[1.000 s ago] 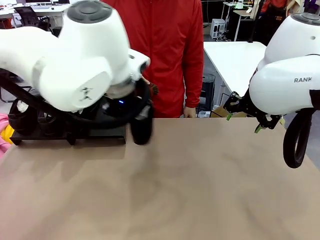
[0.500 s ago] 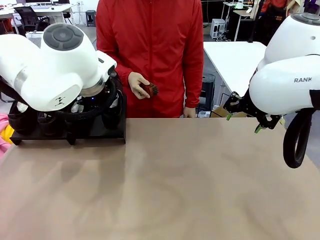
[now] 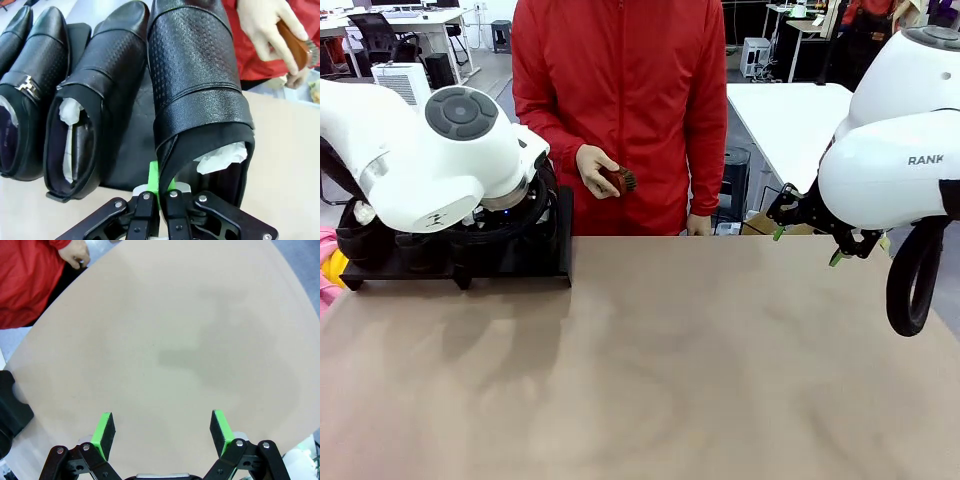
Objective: Organize the shoes by placing them on the stand.
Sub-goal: Place the Shoe from the middle of the table onto the Shoes Stand.
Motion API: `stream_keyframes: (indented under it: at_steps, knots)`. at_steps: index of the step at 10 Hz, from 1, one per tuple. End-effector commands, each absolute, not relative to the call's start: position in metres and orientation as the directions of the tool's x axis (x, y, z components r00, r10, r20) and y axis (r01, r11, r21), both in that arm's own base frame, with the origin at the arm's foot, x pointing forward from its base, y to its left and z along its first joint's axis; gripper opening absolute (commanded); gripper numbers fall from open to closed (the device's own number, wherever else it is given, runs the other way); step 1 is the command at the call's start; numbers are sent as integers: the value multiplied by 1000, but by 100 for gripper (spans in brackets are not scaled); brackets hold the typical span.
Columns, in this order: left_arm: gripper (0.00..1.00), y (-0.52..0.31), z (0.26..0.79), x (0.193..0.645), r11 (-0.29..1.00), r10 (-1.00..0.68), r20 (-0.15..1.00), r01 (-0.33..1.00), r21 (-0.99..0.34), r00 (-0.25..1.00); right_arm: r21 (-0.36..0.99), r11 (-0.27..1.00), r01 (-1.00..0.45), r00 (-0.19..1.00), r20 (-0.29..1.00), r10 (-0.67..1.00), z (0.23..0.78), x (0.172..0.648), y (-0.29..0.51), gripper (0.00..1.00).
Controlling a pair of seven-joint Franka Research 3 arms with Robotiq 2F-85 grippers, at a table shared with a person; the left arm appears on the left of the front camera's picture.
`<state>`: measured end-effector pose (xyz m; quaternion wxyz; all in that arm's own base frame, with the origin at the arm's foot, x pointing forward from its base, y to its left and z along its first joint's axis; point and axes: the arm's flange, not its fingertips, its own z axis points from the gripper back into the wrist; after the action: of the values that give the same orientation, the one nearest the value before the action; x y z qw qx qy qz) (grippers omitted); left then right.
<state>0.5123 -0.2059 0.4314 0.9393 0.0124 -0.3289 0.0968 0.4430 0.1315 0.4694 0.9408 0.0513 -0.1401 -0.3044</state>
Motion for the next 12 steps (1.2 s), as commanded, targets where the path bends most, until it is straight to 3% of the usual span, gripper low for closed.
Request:
stream_keyframes:
  at_steps: [1,10,11,12]
  knots:
    - [0,-209,428,520,979,181,669,-200,-50,721,201,817,541,788,218,-576,471,443,129,100]
    - [0,-201,410,528,973,183,682,-229,-24,708,201,817,541,788,218,-576,471,443,129,100]
    - [12,-200,410,528,973,186,677,-231,-24,713,201,817,541,788,218,-576,471,443,129,100]
    - [31,-199,409,529,973,182,673,-231,-18,717,201,817,541,788,218,-576,471,443,129,100]
